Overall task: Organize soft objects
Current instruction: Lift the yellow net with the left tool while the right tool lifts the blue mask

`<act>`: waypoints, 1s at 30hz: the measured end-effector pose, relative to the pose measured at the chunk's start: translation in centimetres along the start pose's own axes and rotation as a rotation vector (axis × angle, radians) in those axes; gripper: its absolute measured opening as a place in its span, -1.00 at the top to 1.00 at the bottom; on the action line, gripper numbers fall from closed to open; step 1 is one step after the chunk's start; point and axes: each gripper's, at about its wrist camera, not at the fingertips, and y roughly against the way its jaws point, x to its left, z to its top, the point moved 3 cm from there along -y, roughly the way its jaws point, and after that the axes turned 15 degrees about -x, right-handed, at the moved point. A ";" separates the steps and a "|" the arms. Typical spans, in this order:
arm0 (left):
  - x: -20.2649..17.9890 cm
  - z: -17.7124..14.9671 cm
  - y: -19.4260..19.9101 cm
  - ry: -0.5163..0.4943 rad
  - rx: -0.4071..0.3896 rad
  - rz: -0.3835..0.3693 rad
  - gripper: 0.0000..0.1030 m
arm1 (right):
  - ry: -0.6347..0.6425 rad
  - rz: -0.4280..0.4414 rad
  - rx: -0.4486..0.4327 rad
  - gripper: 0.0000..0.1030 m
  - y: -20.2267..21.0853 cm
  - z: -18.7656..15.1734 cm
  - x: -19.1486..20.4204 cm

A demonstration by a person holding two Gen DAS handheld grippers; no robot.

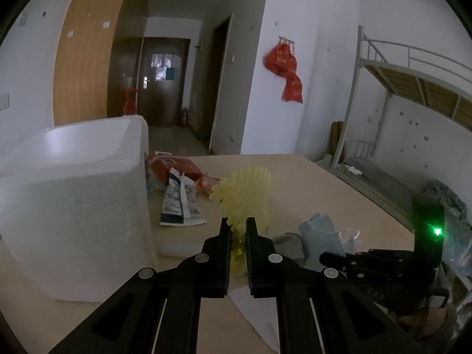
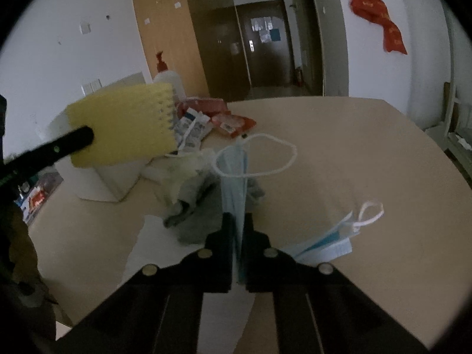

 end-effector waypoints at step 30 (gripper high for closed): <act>-3.9 1.6 11.3 -0.066 -0.154 0.041 0.82 | 0.083 0.051 -0.302 0.86 12.2 3.8 5.3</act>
